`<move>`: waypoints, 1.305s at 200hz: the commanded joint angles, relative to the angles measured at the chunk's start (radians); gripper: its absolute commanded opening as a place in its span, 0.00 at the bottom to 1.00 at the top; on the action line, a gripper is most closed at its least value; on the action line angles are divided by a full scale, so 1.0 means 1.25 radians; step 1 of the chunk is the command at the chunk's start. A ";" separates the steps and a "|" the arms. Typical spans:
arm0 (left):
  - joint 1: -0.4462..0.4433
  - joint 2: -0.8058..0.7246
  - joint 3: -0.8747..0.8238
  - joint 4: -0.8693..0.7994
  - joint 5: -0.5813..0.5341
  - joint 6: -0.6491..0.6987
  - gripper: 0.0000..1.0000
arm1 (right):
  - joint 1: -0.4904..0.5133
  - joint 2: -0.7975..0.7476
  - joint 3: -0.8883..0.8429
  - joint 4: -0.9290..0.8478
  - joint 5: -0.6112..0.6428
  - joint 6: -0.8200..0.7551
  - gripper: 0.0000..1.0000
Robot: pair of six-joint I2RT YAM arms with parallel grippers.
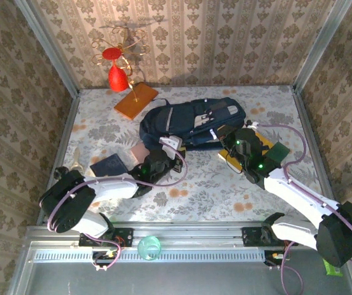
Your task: Pack books, pencil case, and school supplies into a backpack
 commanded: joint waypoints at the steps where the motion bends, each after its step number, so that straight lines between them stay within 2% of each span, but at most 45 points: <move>1: 0.019 -0.033 -0.022 -0.020 0.015 -0.011 0.00 | -0.016 -0.037 -0.004 0.027 0.086 -0.034 0.04; 58: 0.082 -0.099 -0.052 -0.116 0.059 -0.010 0.00 | -0.068 -0.048 -0.017 -0.026 0.077 -0.110 0.03; 101: 0.128 -0.115 -0.023 -0.243 0.117 0.030 0.00 | -0.179 -0.029 -0.006 -0.105 -0.011 -0.269 0.01; 136: 0.099 -0.059 0.052 -0.282 0.195 0.028 0.00 | -0.259 0.059 0.021 -0.111 -0.108 -0.349 0.02; 163: 0.048 -0.002 0.108 -0.281 0.220 0.013 0.00 | -0.311 0.167 0.117 -0.170 -0.167 -0.435 0.04; 198: 0.017 0.080 0.156 -0.270 0.227 0.002 0.00 | -0.340 0.309 0.235 -0.235 -0.293 -0.486 0.15; 226: 0.017 0.104 0.165 -0.280 0.221 0.004 0.00 | -0.340 0.342 0.261 -0.277 -0.309 -0.518 0.23; 261: 0.026 0.105 0.152 -0.310 0.195 0.010 0.00 | -0.342 0.327 0.259 -0.330 -0.284 -0.565 0.40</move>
